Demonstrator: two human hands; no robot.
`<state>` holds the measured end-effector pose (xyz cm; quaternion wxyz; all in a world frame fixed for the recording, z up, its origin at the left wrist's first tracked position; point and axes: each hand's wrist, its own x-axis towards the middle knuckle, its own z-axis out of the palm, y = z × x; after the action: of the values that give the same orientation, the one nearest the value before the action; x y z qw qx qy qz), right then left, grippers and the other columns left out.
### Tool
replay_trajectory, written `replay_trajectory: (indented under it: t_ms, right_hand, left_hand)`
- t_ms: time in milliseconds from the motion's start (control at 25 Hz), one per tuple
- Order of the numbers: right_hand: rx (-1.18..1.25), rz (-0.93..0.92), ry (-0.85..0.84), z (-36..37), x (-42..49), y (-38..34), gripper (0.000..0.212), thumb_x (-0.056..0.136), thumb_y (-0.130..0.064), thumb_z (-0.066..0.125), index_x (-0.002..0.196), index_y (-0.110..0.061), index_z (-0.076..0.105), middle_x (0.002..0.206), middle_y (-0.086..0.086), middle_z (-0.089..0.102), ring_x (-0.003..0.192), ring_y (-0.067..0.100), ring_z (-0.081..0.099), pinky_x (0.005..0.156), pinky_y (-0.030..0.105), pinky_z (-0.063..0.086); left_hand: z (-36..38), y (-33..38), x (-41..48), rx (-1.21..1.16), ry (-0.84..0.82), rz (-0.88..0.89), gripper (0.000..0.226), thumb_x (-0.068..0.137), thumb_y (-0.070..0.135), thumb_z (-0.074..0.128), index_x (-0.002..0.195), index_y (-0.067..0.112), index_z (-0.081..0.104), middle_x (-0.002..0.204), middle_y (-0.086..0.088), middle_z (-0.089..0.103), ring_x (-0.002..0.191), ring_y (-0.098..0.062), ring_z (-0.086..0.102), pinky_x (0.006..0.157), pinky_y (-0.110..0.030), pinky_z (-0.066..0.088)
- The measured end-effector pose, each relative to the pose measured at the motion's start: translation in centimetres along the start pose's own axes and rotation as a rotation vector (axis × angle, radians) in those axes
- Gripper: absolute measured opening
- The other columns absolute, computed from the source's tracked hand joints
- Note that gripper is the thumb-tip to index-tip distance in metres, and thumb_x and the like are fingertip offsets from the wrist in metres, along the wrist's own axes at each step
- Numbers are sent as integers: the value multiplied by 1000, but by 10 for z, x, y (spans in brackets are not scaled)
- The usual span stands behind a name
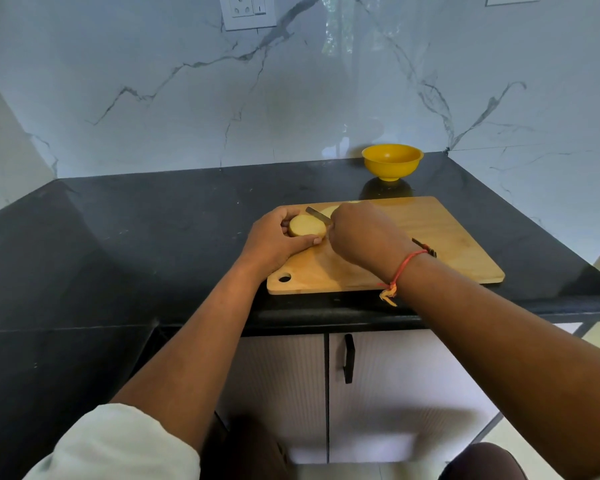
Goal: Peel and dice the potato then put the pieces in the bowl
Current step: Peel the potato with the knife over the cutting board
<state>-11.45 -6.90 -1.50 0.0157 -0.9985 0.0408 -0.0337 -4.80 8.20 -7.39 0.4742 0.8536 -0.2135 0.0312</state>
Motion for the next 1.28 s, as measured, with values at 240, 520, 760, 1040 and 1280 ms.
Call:
replay_trajectory:
  t_ms: [240, 520, 760, 1040, 1280]
  right_hand:
    - [-63, -68, -45, -23, 10, 3, 22, 101, -20, 50, 105, -7, 67, 72, 2, 49, 61, 13, 44, 65, 28, 38]
    - [-77, -116, -171, -45, 14, -2, 17, 99, -14, 55, 103, -4, 68, 70, 3, 47, 58, 14, 42, 63, 30, 40]
    - [-178, -126, -198, -41, 14, -9, 24, 101, -15, 54, 113, -2, 69, 72, 3, 48, 61, 13, 42, 64, 24, 38]
    - [-56, -105, -93, -14, 7, 0, 21, 99, -15, 57, 113, -3, 68, 71, 1, 50, 60, 11, 45, 57, 23, 37]
    - [61, -52, -47, -2, 3, 7, 22, 102, -20, 52, 110, -8, 69, 76, 1, 56, 66, 11, 52, 60, 23, 40]
  left_hand:
    - [0, 0, 1, -4, 8, -6, 68, 72, 35, 88, 132, 25, 57, 117, 17, 56, 107, -2, 55, 77, -8, 42]
    - [0, 0, 1, 22, 12, -5, 69, 72, 36, 87, 132, 24, 56, 116, 19, 54, 102, 1, 54, 75, -7, 41]
    - [0, -1, 1, 34, 13, -8, 71, 71, 38, 88, 133, 25, 56, 118, 17, 53, 107, -3, 53, 77, -8, 40]
    - [1, 1, 1, 67, 16, -5, 71, 71, 39, 87, 133, 24, 56, 120, 17, 54, 110, -5, 53, 84, -13, 40]
    - [1, 1, 0, 105, 14, -10, 74, 73, 40, 86, 136, 19, 55, 134, 3, 58, 118, -14, 56, 94, -25, 47]
